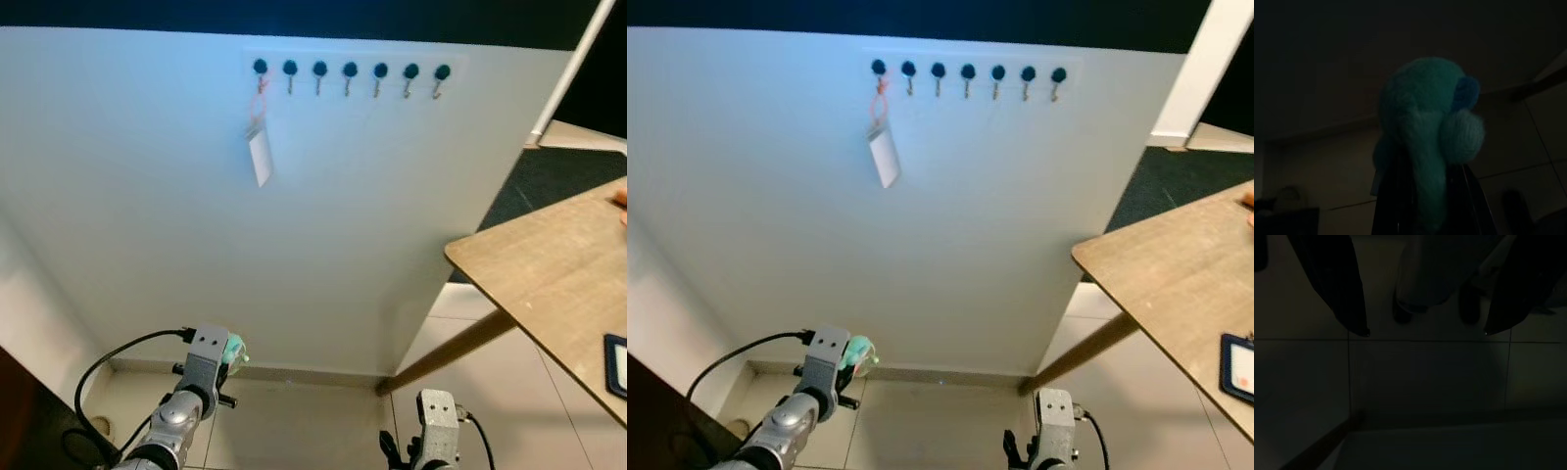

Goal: Hang keys on a hook

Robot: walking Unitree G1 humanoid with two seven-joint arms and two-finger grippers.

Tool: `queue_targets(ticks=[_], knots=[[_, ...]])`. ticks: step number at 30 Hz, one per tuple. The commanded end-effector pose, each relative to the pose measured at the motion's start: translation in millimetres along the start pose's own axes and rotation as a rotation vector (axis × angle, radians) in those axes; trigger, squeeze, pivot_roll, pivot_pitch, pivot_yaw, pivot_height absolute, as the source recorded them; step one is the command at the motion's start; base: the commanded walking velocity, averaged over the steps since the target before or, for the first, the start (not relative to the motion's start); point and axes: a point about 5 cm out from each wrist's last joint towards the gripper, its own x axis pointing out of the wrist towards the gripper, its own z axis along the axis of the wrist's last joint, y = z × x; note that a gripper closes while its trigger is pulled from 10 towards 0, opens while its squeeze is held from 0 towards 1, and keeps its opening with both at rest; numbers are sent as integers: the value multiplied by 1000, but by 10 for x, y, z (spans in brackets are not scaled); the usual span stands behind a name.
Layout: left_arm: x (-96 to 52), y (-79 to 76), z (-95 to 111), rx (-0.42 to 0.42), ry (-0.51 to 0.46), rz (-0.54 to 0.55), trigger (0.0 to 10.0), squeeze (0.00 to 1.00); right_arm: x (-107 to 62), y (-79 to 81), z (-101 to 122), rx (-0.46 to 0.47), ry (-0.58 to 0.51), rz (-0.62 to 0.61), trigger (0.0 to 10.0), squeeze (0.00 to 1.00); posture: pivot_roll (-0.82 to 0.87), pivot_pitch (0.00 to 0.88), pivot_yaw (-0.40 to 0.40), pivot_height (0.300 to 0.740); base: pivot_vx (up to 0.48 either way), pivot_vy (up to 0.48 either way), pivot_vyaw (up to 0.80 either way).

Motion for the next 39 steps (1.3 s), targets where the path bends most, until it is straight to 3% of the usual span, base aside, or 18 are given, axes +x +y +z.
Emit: queue_targets(ticks=[1, 12, 16, 19, 22, 24, 27, 31, 39], knots=[[10, 3, 24, 19, 2, -9, 10000, 0, 12, 4, 30, 7, -8, -1, 10000, 0, 30, 0, -6, 740, 0, 0, 0], [27, -7, 52, 58, 8, -12, 10000, 0, 10, 21, 19, 17, -9, 0, 10000, 0, 35, 0, 0, 740, 0, 0, 0], [24, 25, 56, 89, 7, 23, 10000, 0, 10, 20, 19, 19, -9, -1, 10000, 0, 35, 0, 0, 740, 0, -469, 0], [12, 108, 26, 14, 33, 102, 10000, 0, 12, 21, 23, 19, -10, -2, 10000, 0, 38, 0, 4, 740, 0, -480, 0], [4, 265, 35, -186, 52, 266, 10000, 0, 14, 12, 35, 19, -14, -4, 10000, 0, 39, 1, 4, 740, 0, 0, 0], [8, 289, 60, -207, 44, 286, 10000, 0, 16, 9, 45, 19, -18, -2, 10000, 0, 44, 5, -2, 740, 0, 0, 0], [25, 281, 120, -172, 18, 263, 10000, 0, 24, 13, 78, 11, -32, 6, 10000, 0, 47, 6, -4, 740, 0, 0, 0], [36, 229, 136, -41, 17, 201, 10000, 0, 59, 61, 215, -27, -87, 45, 10000, 0, 41, 9, 2, 740, 0, 0, 0], [21, 221, 110, 16, 16, 200, 10000, 0, 99, 141, 437, -103, -183, 105, 10000, 0, 31, 9, 7, 740, 0, 0, 0]])
